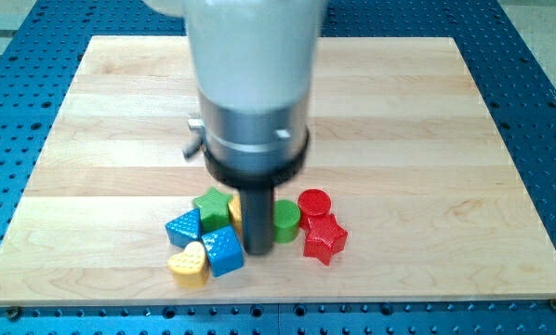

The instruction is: Move the yellow hexagon slightly towards the top left side

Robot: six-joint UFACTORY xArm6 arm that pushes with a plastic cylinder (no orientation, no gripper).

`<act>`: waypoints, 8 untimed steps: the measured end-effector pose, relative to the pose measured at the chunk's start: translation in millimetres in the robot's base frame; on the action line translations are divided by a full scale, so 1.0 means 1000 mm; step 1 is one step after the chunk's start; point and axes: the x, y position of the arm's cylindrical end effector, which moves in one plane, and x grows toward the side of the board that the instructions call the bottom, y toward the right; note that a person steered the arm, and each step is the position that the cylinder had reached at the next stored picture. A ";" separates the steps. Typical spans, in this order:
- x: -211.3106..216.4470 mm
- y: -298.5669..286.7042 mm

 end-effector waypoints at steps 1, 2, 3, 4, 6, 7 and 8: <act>-0.062 -0.013; -0.127 -0.042; -0.183 -0.083; -0.227 -0.115; -0.216 -0.077; -0.163 -0.083; -0.159 -0.020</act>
